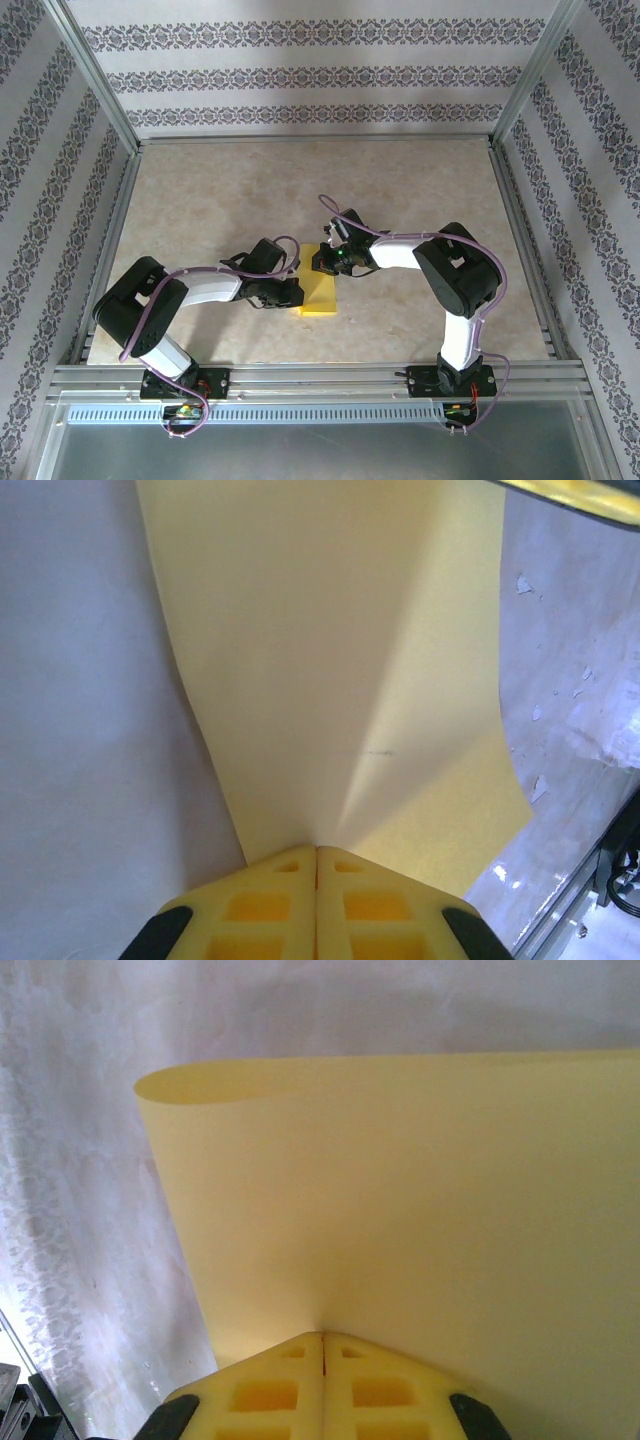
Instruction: Fold a paper plane with a square sheet of paper (fold left side to right side)
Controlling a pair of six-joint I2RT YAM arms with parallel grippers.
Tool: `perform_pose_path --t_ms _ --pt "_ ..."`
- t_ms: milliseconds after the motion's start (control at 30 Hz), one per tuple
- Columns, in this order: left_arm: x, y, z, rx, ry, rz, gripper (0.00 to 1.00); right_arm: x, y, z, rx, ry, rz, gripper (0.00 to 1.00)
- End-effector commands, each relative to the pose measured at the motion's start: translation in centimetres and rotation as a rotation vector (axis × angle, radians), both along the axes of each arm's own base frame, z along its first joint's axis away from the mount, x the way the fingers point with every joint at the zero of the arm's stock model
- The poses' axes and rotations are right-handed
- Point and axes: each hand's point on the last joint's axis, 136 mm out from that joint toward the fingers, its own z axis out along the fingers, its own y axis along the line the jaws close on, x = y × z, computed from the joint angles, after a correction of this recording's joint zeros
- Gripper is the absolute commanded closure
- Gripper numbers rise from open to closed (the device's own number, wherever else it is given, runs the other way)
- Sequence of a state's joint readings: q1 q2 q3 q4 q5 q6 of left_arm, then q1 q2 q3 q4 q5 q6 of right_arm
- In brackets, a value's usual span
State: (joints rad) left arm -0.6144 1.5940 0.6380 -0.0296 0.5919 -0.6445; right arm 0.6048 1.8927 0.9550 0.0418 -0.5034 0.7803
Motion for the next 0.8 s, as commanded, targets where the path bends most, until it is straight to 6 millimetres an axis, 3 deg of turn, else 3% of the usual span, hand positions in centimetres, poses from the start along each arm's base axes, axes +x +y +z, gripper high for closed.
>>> perform_pose_path --t_ms 0,167,567,767 --pt "-4.3 1.1 -1.7 0.052 0.149 -0.029 0.93 -0.6 -2.4 -3.2 -0.111 0.062 -0.046 1.0" --pt "-6.2 1.7 -2.4 0.079 0.182 -0.043 0.93 -0.6 -2.3 -3.2 -0.109 0.064 -0.042 1.0" --pt "-8.7 2.3 -2.3 0.115 0.209 -0.071 0.93 -0.7 -2.3 -3.2 -0.107 0.065 -0.038 1.0" --pt "-8.7 2.4 -1.7 0.109 0.18 -0.067 0.93 -0.8 -2.1 -3.1 -0.102 0.064 -0.028 1.0"
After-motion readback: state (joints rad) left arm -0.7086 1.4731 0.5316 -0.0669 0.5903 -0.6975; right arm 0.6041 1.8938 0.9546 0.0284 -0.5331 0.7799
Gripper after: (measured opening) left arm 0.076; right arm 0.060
